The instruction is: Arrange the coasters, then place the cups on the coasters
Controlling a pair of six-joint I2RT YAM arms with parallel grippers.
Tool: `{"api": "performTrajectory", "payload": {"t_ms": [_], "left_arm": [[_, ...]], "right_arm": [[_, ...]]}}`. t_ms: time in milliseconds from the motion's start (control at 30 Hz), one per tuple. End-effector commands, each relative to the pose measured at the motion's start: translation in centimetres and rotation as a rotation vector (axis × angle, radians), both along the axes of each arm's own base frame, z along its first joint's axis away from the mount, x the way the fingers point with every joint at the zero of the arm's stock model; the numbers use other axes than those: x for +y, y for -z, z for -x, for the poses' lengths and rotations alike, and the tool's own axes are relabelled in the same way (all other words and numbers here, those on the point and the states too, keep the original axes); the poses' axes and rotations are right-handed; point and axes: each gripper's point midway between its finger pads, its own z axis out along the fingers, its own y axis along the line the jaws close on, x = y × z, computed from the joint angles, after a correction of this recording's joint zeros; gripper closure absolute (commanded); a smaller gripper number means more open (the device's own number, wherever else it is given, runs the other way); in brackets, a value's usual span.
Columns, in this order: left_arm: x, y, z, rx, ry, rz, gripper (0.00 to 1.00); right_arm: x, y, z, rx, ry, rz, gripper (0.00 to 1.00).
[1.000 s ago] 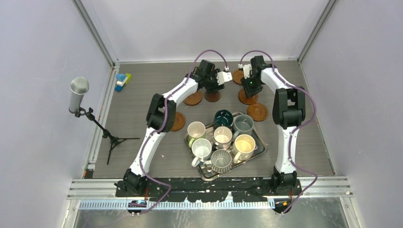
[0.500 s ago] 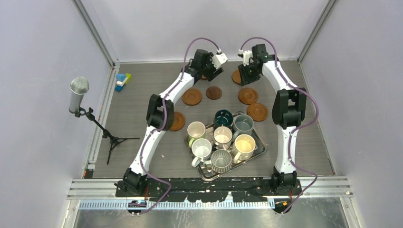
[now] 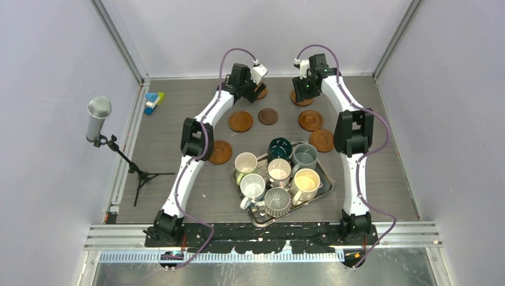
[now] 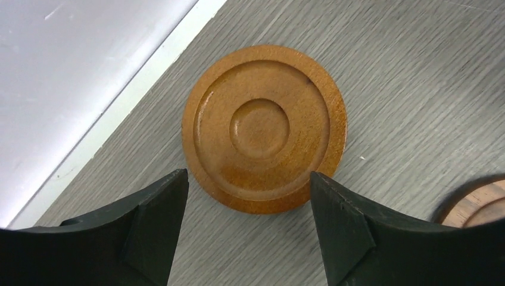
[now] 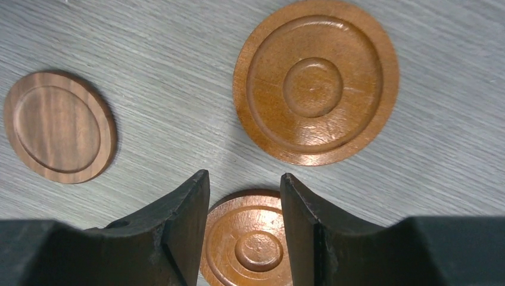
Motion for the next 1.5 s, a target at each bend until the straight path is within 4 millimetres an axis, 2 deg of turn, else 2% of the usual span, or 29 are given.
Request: {"api": "performTrajectory", "payload": {"t_ms": [0,233,367,567,800,933,1133,1267,1467], "left_arm": [[0.1,-2.7,0.8,0.035,-0.007,0.059,0.22],[0.2,-4.8,8.8,0.217,0.237,0.085,0.12],[0.7,-4.4,12.2,0.305,0.326,0.053,0.11],[1.2,-2.1,13.0,0.381,0.339,0.001,0.12],[2.0,0.4,13.1,0.369,0.349,-0.126,0.12],[2.6,1.9,13.5,0.356,0.348,-0.234,0.14],[6.6,3.5,15.5,0.409,0.352,-0.337,0.25],[10.3,3.7,17.2,0.462,0.373,-0.375,0.32],[16.5,3.3,20.0,0.533,0.402,-0.418,0.35]], "right_arm": [[0.7,-1.7,-0.3,-0.031,-0.023,-0.005,0.47],[1.2,-1.3,3.5,0.038,-0.132,-0.007,0.48],[1.5,-1.2,4.7,0.055,-0.18,-0.003,0.48],[1.4,1.1,5.5,0.107,-0.227,0.081,0.48],[-0.9,3.0,6.5,0.153,-0.233,0.21,0.51],[-2.3,3.9,8.0,0.191,-0.254,0.269,0.53],[-5.8,4.6,10.4,0.26,-0.249,0.308,0.54],[-8.7,4.8,11.8,0.317,-0.228,0.313,0.56],[-12.2,4.4,13.3,0.355,-0.219,0.329,0.57]]}}
